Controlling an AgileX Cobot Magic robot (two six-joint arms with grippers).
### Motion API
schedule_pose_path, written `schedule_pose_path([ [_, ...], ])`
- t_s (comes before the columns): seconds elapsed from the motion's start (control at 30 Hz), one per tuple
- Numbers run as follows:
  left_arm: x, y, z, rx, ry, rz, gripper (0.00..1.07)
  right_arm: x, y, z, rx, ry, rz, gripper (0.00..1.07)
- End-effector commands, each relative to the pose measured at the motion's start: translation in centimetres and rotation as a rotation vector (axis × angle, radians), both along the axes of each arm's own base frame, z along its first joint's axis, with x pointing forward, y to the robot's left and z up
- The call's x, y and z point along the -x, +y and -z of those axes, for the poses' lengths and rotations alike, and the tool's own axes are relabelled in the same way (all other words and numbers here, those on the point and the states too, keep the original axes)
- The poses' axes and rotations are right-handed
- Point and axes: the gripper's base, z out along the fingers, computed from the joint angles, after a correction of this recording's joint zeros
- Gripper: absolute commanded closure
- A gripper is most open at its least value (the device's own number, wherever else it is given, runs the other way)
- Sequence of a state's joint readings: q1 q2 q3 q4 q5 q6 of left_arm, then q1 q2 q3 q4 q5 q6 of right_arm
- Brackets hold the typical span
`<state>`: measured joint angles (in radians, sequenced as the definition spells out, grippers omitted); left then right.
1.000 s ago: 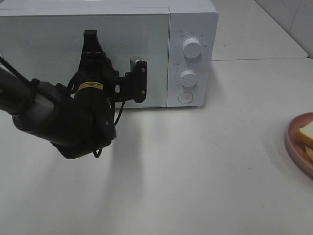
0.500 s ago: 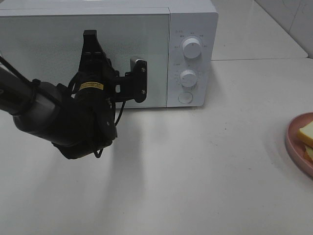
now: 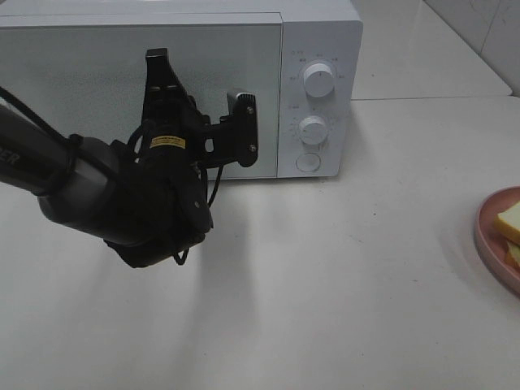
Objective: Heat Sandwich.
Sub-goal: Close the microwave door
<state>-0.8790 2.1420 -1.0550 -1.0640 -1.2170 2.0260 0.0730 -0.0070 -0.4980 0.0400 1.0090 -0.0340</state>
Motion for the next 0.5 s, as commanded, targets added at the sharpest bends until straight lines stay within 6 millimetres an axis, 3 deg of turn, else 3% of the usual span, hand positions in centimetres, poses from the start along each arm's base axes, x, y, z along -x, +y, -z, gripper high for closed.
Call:
schedule_pose_path([
  [0.03,1.0,-0.5,-0.8,0.024,-0.069,-0.046,1.07,0.3,-0.1,-0.1,0.006,-0.038,0.0,0.5],
  [0.3,3.8,-1.0,-0.8,0.042,-0.041,-0.004,1.07,0.3,-0.1,-0.1,0.006,-0.038,0.0,0.5],
  [0.5,5.8,-0.7,-2.1,0.217,0.022,-0.007,1.07,0.3,-0.1,-0.1,0.006,-0.038,0.0,0.5],
])
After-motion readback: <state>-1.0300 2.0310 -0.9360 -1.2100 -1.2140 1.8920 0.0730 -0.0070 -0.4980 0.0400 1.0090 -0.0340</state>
